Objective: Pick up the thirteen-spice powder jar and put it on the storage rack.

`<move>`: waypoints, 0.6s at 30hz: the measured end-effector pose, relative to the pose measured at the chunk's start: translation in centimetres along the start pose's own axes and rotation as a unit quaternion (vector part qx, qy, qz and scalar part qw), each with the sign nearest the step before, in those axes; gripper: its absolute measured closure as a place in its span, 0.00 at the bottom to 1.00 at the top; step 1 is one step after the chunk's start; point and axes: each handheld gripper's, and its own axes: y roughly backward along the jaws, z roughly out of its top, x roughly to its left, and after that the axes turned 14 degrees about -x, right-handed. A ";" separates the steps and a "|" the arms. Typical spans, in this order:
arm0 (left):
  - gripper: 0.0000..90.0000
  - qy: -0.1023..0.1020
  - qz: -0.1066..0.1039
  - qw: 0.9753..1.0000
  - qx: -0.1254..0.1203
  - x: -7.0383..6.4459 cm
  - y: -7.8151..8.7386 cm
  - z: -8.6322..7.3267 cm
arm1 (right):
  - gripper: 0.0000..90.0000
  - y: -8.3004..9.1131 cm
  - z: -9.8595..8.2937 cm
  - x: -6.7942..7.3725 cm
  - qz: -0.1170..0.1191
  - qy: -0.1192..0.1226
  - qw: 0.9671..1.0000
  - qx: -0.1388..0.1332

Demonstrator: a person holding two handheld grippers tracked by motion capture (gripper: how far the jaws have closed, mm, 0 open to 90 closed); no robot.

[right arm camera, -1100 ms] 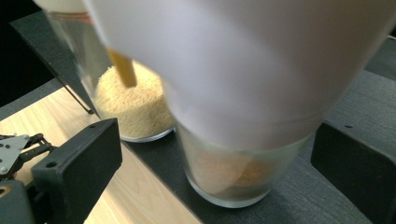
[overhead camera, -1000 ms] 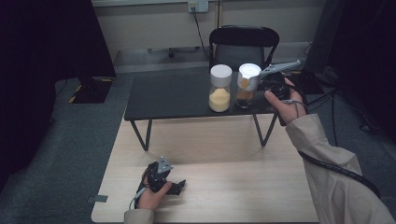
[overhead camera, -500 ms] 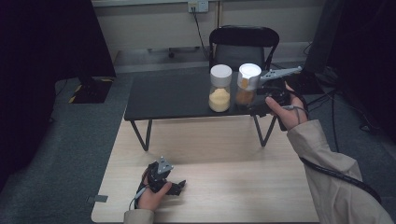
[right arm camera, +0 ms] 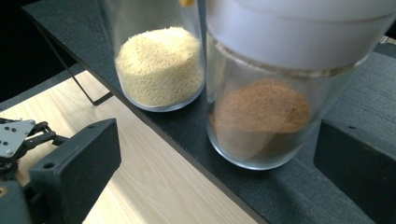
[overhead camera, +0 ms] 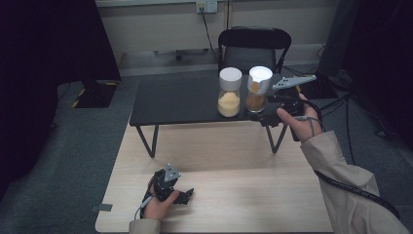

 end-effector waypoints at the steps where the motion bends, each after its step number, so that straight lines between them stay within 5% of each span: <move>1: 0.00 0.000 0.000 1.000 0.000 0.0 0.0 0.0 | 0.00 0.0 -0.1 0.1 -0.001 0.002 1.000 -0.001; 18: 0.00 -0.001 0.000 1.000 0.000 0.0 0.0 0.0 | 0.00 0.8 -1.8 0.8 0.026 -0.002 1.000 -0.014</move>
